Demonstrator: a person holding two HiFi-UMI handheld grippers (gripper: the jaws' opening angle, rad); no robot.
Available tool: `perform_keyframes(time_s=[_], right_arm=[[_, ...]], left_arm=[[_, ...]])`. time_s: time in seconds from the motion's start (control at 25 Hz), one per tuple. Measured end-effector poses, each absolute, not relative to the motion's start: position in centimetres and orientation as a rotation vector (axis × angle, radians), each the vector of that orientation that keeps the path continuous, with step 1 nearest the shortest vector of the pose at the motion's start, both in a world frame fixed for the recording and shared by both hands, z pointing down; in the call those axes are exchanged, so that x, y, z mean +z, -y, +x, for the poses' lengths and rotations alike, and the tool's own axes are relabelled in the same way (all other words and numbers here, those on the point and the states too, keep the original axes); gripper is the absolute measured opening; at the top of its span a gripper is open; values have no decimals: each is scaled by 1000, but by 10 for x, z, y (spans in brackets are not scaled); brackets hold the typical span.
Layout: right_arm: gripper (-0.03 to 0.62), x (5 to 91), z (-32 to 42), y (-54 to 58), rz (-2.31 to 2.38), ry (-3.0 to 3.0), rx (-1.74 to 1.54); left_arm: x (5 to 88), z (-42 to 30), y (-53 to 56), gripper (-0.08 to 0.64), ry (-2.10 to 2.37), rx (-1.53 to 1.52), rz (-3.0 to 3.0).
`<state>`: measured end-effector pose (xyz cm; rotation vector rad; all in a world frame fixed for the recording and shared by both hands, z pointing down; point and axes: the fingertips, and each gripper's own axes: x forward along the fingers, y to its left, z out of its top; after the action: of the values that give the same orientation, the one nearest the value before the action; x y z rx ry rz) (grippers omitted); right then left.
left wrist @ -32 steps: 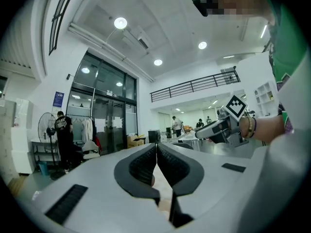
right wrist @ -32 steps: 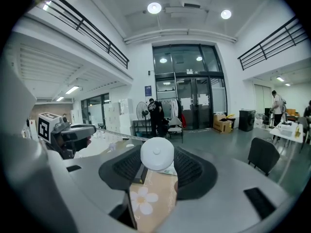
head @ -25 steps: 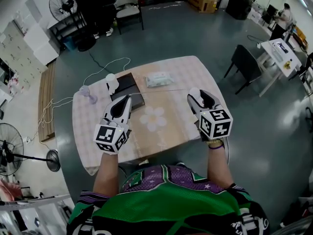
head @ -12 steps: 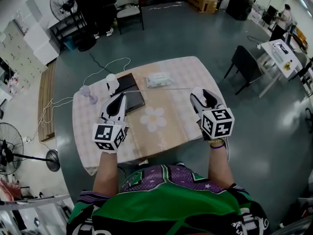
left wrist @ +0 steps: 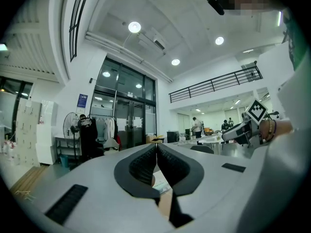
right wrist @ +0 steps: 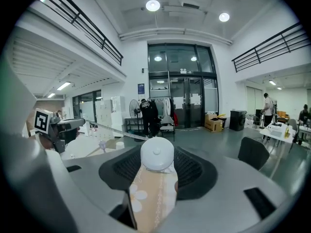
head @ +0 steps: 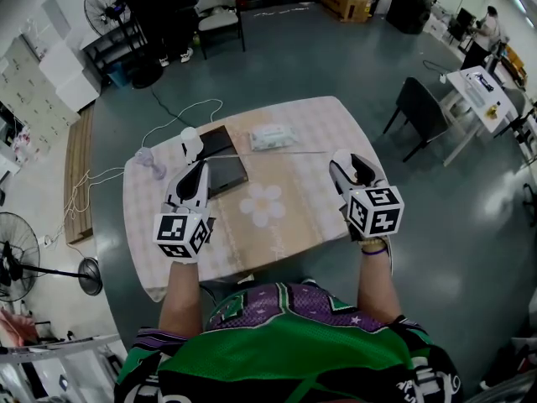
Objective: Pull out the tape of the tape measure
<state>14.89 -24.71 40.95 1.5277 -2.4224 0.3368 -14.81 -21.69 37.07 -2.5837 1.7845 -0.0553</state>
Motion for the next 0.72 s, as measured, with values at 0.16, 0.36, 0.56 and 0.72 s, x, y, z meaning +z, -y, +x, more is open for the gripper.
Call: perform_keyframes(time_s=[0.16,0.36,0.56,0.72], right_arm=[[218,408,159,249,1559,2404,340],[218,407,161,250,1580,2391,343],[219,414,169,256,1671,2314,373],[219,414,145,253,1581,2375,348]], left_arm=[[371,-161,217,27,-1829,-54,-2562],[371,-162,218,28,-1836,-58,-2549],[375,-166,221,26,-1880,-44,-2542],[376,-166,221,26,-1882,-37,-2551]])
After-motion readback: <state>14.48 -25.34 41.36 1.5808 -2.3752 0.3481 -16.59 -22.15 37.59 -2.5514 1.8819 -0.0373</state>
